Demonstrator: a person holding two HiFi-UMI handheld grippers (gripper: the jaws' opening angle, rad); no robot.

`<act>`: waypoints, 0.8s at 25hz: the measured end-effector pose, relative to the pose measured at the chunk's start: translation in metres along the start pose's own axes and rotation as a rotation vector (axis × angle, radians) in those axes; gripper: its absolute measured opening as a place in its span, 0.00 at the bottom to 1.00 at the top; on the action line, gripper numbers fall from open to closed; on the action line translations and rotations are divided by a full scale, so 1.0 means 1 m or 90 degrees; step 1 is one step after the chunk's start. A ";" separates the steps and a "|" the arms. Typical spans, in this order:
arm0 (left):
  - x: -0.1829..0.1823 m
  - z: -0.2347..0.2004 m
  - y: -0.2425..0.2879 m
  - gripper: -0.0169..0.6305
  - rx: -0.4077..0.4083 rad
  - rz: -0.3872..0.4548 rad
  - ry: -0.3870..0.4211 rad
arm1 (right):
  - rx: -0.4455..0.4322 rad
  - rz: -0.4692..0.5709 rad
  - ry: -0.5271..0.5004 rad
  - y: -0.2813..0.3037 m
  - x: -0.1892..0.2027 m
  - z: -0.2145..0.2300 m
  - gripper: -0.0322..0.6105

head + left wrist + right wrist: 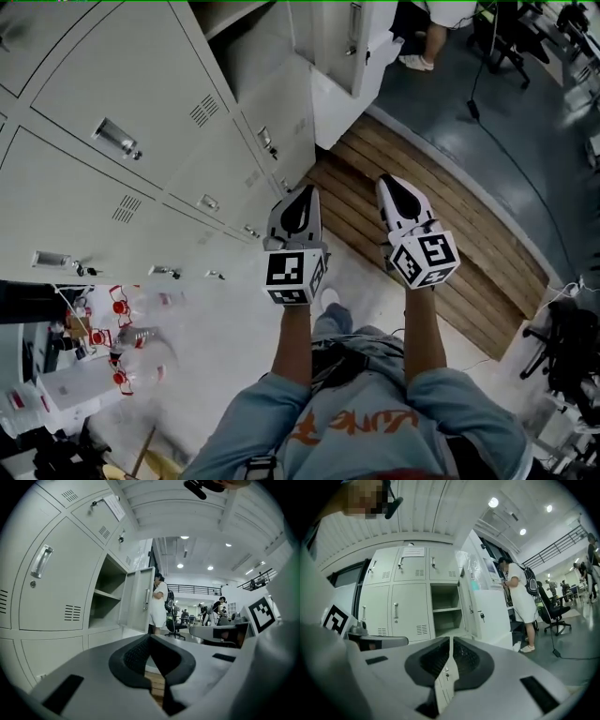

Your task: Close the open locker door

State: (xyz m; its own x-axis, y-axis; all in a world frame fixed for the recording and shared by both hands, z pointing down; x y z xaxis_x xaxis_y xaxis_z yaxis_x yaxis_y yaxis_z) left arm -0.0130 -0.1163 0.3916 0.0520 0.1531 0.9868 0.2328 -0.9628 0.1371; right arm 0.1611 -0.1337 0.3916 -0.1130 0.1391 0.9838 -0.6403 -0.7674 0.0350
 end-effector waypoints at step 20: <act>-0.043 -0.020 0.089 0.05 -0.007 0.045 -0.030 | -0.046 0.026 -0.033 0.084 -0.062 0.065 0.12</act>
State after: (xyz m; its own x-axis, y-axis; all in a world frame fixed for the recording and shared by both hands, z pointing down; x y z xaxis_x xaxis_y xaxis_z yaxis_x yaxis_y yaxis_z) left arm -0.0141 -0.2131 0.3631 0.1139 0.0947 0.9890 0.2161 -0.9740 0.0684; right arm 0.1638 -0.2470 0.3447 -0.1014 0.0748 0.9920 -0.6897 -0.7240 -0.0159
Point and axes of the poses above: the fingertips, and each gripper's own axes: y forward along the fingers, z to its right, x out of its underside, the point moved 5 cm from there along -y, backward along the fingers, and after that the axes turned 9 degrees about -x, right-handed, at the moved point
